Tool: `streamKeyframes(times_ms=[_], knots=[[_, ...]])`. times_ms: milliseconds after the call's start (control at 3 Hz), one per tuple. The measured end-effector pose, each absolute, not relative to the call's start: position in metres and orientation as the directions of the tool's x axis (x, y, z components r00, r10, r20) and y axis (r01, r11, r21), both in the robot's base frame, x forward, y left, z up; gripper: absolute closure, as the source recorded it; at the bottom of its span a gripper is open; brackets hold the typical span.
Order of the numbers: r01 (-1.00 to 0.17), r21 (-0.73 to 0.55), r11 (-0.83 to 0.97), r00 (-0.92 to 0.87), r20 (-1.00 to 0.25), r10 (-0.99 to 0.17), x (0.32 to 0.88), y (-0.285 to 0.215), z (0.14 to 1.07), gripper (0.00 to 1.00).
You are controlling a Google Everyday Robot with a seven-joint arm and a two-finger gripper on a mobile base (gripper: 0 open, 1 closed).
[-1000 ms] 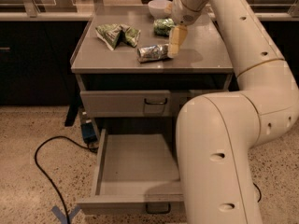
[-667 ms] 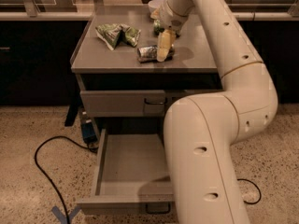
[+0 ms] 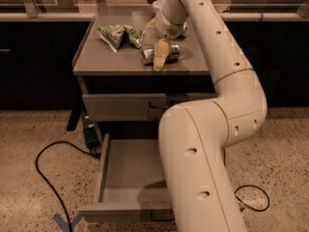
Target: Place redbull can into middle drawer
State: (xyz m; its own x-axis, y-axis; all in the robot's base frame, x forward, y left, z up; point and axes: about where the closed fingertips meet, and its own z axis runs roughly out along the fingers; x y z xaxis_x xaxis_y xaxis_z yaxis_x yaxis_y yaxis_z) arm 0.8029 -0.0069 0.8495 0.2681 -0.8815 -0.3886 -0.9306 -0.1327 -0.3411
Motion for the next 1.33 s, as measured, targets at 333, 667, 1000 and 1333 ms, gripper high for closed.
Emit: streamKeyframes(times_ms=[333,667,1000,1333], knots=[[-0.953,-0.28,-0.117,0.219,-0.369,-0.903,0.7994,-0.0037,0.8326,0.0],[-0.963,-0.252,-0.093,0.184,-0.368,-0.912,0.7984,-0.0017,0.827,0.19],[-0.963,-0.252,-0.093,0.184,-0.368,-0.912,0.7984,-0.0017,0.827,0.41],[-0.953,-0.288,-0.09,0.206,-0.402,-0.892,0.8064,0.0039,0.8286,0.64]])
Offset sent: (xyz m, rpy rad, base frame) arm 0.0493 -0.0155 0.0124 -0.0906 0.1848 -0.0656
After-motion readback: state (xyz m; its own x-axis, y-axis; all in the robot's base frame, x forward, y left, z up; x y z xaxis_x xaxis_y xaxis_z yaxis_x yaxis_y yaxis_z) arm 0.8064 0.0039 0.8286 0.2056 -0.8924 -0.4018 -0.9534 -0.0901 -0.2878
